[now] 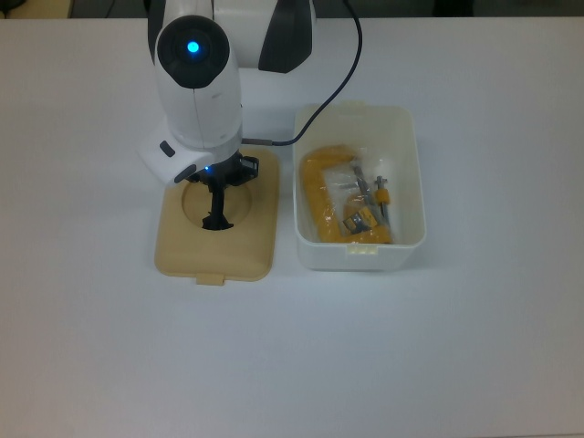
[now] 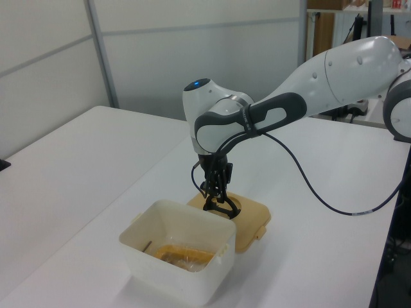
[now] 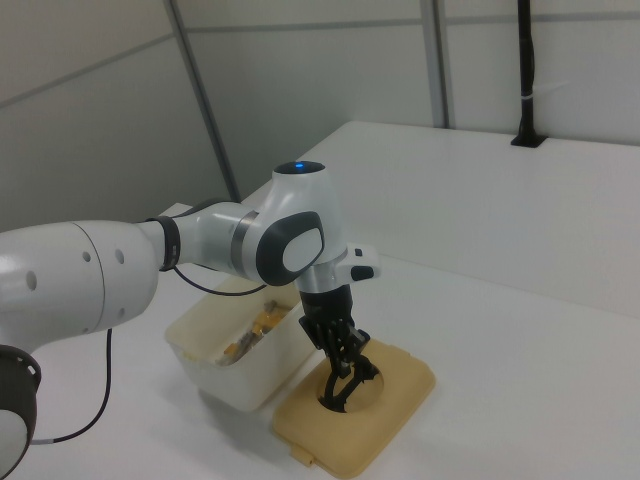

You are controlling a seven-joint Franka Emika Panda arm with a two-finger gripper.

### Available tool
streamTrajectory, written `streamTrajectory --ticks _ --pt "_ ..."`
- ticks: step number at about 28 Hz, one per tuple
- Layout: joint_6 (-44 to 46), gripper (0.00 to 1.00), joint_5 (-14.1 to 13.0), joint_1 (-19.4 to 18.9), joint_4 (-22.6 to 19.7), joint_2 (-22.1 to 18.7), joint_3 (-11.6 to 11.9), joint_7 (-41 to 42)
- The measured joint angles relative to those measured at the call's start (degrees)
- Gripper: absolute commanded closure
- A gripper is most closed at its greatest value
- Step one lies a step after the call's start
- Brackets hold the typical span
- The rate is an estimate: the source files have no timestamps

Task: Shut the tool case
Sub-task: 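Lift the tan lid by its handle up off the table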

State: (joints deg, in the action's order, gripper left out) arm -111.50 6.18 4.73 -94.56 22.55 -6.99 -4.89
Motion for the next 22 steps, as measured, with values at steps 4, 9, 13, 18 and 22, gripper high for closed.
streamTrajectory --ticks 4,9,13,18,22 --pt "0.0 1.00 0.0 0.1 0.3 0.0 0.3 0.0" --pt "0.0 1.00 0.0 0.4 1.5 -0.8 0.7 0.0" --pt "0.9 1.00 0.0 1.1 2.9 -2.6 1.1 0.0" --pt "6.0 1.00 0.0 2.9 6.7 -6.3 1.2 0.1" --pt "12.4 1.00 -0.7 4.2 10.6 -9.9 1.2 1.1"
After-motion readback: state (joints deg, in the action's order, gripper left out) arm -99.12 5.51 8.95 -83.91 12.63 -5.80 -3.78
